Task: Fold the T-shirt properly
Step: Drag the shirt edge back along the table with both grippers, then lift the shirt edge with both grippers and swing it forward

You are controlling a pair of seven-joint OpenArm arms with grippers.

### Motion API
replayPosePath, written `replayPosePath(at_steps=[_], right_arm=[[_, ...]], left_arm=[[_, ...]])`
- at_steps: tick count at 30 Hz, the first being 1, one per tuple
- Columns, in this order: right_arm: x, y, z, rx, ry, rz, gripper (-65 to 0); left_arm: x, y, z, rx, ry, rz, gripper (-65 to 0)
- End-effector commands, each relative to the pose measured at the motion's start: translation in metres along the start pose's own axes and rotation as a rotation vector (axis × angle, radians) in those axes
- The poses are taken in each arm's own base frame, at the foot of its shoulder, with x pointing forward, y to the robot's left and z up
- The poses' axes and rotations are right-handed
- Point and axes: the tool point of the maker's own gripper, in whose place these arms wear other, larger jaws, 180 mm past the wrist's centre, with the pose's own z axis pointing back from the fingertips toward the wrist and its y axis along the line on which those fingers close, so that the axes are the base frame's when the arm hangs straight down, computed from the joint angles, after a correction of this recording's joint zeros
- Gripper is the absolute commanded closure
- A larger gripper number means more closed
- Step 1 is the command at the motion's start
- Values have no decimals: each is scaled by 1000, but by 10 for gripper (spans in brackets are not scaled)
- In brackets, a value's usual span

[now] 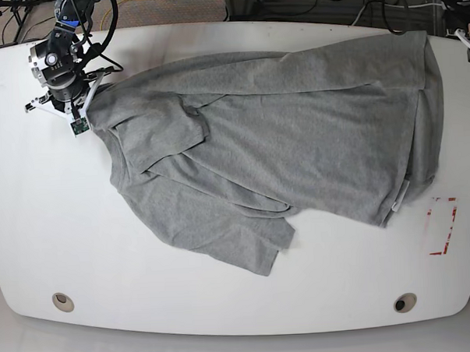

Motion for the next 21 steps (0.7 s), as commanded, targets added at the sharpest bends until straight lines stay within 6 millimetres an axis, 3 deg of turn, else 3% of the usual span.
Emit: replayPosePath(at_steps=[1,7,10,18,21], right_arm=[[10,-9,4,-28,-36,-1,-8],[11,-9,3,-27,-38,0,-8],[14,-9,3,-29,-44,-1,-8],[20,1,2,-7,-56,-11,-8],[21,3,2,-3,-59,-11,-8]], left_arm=[[15,-2,1,-7,-32,-39,-79],[35,-16,-7,-42,-71,-61,-239],[48,-26,-12,-67,-94,-80,-279],[94,-40,-19,-95,-187,-107,-297],[102,-48,-26,-125,-194,-113,-297]])
